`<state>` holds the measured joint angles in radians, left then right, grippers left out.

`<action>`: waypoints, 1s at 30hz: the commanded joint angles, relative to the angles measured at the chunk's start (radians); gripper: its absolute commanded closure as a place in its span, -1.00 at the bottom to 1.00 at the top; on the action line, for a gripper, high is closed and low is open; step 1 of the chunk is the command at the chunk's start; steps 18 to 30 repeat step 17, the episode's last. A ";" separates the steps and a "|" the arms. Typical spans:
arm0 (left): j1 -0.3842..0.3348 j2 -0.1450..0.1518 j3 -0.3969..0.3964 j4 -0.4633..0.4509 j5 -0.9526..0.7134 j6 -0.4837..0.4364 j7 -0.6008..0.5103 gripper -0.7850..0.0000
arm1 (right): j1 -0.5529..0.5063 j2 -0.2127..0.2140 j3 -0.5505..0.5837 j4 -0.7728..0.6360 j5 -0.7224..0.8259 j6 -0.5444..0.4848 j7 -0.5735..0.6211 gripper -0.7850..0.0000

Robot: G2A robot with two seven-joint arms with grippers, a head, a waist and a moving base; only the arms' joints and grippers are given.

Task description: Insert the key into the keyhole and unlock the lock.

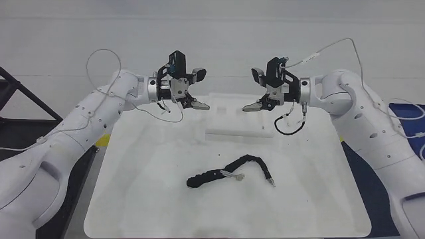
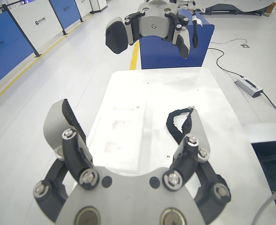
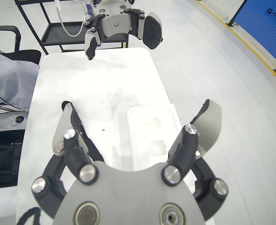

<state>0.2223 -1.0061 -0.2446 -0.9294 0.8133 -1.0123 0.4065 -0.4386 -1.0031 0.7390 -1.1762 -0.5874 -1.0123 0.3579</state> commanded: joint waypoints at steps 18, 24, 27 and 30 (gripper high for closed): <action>-0.094 0.038 0.075 -0.043 -0.259 0.000 -0.214 -1.00 | 0.039 0.003 0.008 0.017 0.060 0.000 0.037 -1.00; -0.094 0.038 0.075 -0.043 -0.259 0.000 -0.214 -1.00 | 0.039 0.003 0.008 0.017 0.060 0.000 0.037 -1.00; -0.094 0.038 0.075 -0.043 -0.259 0.000 -0.214 -1.00 | 0.039 0.003 0.008 0.017 0.060 0.000 0.037 -1.00; -0.094 0.038 0.075 -0.043 -0.259 0.000 -0.214 -1.00 | 0.039 0.003 0.008 0.017 0.060 0.000 0.037 -1.00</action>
